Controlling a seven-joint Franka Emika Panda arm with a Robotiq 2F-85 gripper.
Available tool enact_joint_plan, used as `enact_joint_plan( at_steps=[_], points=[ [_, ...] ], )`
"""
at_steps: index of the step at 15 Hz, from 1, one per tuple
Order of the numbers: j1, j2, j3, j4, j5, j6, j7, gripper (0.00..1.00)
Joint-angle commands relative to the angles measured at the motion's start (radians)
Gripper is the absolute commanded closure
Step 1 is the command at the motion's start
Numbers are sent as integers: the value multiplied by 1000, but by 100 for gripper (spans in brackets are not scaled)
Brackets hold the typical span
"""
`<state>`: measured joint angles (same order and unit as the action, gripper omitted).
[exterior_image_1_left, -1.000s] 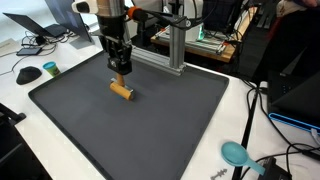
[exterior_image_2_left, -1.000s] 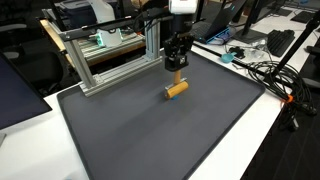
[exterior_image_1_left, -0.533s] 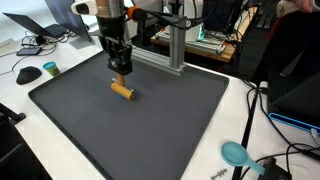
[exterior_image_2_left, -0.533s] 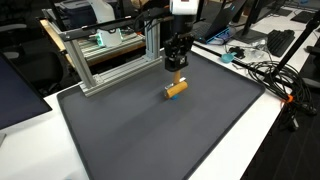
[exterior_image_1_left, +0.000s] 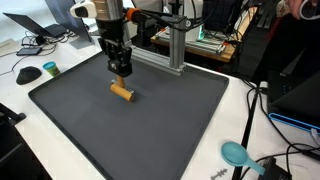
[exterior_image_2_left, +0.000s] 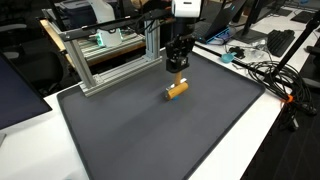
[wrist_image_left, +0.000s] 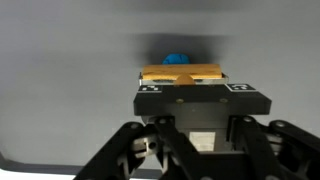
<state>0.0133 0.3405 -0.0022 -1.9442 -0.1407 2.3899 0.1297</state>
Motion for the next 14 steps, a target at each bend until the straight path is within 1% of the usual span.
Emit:
enact_joint_plan(
  at_steps=[1, 3, 7, 8, 12, 14],
  points=[
    [-4, 69, 14, 15, 59, -89, -65, 78],
    [-3, 73, 11, 23, 57, -98, -75, 78],
    [3, 83, -1, 29, 41, -74, -49, 78],
    [6, 85, -7, 30, 31, -55, -30, 78],
    [2, 80, -7, 23, 45, 6, -19, 78],
    [0, 89, -2, 24, 55, -10, -32, 78]
  ],
)
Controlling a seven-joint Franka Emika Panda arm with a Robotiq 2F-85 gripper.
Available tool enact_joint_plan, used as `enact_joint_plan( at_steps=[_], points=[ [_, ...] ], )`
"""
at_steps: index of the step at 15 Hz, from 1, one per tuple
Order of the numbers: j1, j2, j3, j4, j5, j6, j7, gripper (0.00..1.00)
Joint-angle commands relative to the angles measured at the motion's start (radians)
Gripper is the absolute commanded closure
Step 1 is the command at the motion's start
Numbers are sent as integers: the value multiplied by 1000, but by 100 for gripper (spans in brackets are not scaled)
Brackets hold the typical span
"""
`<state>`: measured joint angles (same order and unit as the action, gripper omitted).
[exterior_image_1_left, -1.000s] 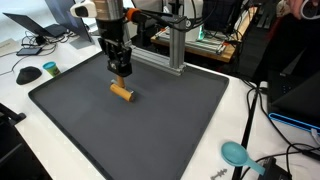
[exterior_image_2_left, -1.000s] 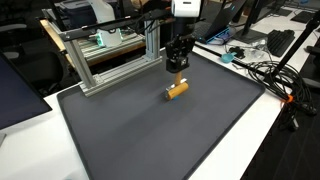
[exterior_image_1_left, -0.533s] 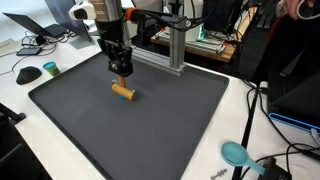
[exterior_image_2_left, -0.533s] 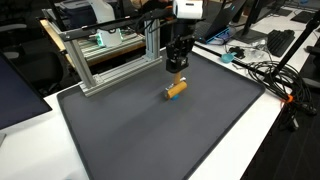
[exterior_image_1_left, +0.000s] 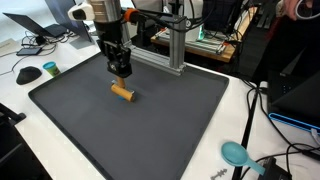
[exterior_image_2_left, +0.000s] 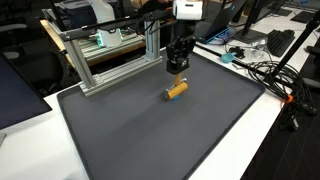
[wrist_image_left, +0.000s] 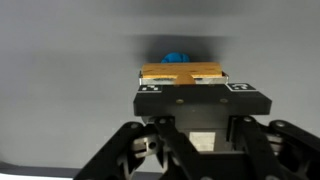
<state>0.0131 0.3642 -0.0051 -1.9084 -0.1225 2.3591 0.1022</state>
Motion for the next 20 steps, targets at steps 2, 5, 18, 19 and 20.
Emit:
enact_joint_plan(
  at_steps=[2, 5, 18, 19, 20],
  points=[
    [-5, 71, 14, -13, 54, -13, -37, 78],
    [-12, 72, 28, -18, 74, -48, -95, 78],
    [-15, 69, 29, -28, 70, -71, -200, 78],
    [-16, 69, 29, -30, 69, -71, -203, 78],
    [-16, 68, 29, -31, 69, -71, -207, 78]
  ],
)
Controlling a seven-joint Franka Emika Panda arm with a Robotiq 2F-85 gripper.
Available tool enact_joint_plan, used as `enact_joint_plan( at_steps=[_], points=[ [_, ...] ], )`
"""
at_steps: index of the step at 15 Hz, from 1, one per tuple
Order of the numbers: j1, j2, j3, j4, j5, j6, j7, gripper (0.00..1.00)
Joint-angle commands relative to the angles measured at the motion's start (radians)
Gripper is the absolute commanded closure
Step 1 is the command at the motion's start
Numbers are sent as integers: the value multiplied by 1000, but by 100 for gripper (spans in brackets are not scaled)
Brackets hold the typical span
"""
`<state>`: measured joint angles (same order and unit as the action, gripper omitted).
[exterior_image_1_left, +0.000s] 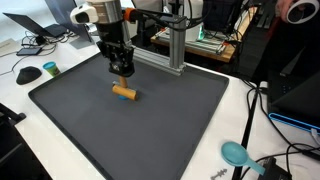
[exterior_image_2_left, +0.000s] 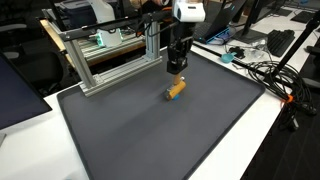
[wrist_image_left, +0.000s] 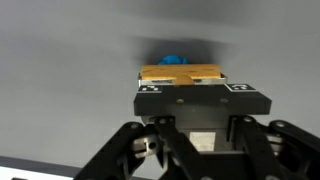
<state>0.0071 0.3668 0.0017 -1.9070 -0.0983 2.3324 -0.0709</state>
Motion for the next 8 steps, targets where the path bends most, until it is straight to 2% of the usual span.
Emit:
enact_joint_plan(
  at_steps=[1, 8],
  points=[
    [-10, 65, 21, -34, 43, -44, -36, 78],
    [-13, 62, 19, -46, 37, -43, -55, 78]
  ],
)
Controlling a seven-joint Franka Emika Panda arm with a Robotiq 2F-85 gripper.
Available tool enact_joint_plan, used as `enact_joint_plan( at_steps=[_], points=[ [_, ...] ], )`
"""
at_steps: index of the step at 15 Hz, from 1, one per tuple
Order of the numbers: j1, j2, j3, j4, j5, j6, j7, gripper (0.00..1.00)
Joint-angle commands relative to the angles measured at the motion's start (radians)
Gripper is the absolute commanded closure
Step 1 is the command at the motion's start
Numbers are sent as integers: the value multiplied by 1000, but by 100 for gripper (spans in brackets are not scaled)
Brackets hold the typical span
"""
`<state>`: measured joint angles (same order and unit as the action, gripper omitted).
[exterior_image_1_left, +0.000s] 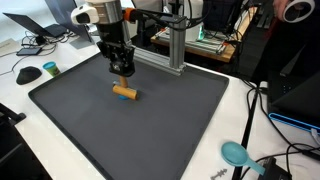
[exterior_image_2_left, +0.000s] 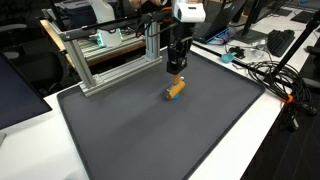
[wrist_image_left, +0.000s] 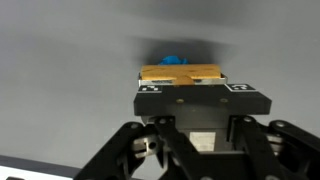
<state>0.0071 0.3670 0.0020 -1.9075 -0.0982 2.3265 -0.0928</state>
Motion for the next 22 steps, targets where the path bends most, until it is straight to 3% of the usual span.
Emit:
enact_joint_plan(
  at_steps=[1, 7, 13, 22],
  points=[
    [-12, 61, 18, -47, 36, -37, -34, 78],
    [-5, 43, 6, -75, -6, -35, -52, 78],
    [-22, 22, 21, -99, 1, -19, -182, 78],
    [-8, 0, 8, -131, -131, 8, -315, 78]
  ],
)
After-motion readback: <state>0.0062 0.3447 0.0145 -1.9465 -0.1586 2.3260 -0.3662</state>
